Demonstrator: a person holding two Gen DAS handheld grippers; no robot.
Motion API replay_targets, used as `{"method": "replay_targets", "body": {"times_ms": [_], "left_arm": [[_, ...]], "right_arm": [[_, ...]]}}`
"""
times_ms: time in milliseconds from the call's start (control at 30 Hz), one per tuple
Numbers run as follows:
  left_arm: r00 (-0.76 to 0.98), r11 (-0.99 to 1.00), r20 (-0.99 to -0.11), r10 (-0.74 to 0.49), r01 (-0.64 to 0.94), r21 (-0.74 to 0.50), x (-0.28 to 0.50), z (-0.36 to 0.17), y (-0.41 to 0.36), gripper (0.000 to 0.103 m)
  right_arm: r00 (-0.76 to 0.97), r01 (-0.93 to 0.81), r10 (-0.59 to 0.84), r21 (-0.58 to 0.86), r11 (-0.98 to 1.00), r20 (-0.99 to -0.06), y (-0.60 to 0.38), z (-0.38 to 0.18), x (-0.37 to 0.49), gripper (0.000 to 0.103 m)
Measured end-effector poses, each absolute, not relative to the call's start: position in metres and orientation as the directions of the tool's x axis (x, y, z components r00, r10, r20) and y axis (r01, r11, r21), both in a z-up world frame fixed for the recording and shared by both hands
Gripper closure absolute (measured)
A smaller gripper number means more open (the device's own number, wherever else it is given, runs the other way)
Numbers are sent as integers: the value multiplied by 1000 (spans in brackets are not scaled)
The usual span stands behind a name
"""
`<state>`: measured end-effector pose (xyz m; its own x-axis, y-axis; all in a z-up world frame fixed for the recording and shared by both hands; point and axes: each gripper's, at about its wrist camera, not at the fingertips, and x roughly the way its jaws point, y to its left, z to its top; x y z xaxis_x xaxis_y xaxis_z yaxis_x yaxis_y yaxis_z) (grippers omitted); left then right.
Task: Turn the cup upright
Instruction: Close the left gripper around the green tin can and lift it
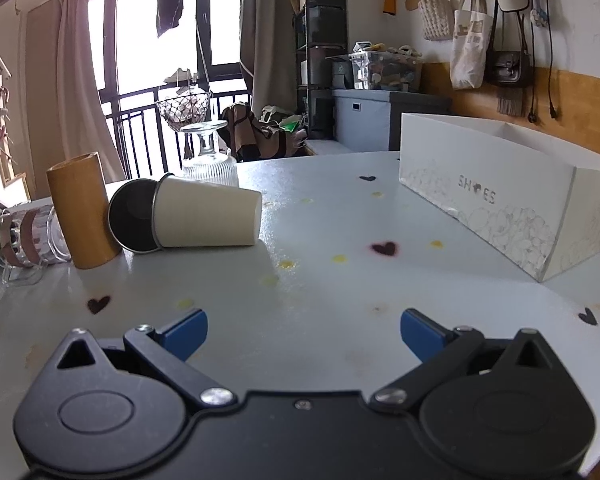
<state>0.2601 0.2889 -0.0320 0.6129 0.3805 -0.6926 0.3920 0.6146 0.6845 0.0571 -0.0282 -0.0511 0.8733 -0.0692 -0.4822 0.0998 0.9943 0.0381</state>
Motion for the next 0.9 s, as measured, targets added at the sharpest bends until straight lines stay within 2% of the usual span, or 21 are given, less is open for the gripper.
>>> {"method": "replay_targets", "body": {"times_ms": [267,400,500,533,567,633,900], "left_arm": [[576,674,-719,389,354,649,200,-23,259,30],[579,679,-717,387,347,647,171,-17,253,30],[598,717,-702,388,282,637,165,-6,258,28],[611,735,-696,378,259,627,166,0,261,24],[625,747,-687,372,237,621,169,5,263,12],[650,754,-682,334,250,607,172,11,262,0],[625,735,-728,282,347,582,222,4,259,0]], "right_arm": [[879,91,-40,85,992,-476,-35,-49,48,0],[884,80,-20,110,991,-468,-40,-48,40,0],[885,66,4,135,989,-465,-42,-47,36,0],[885,61,11,139,988,-465,-42,-47,34,0],[886,54,18,142,988,-462,-41,-47,32,0],[888,43,27,143,989,-459,-41,-47,29,0],[890,71,1,142,987,-456,-48,-44,25,0]]}}
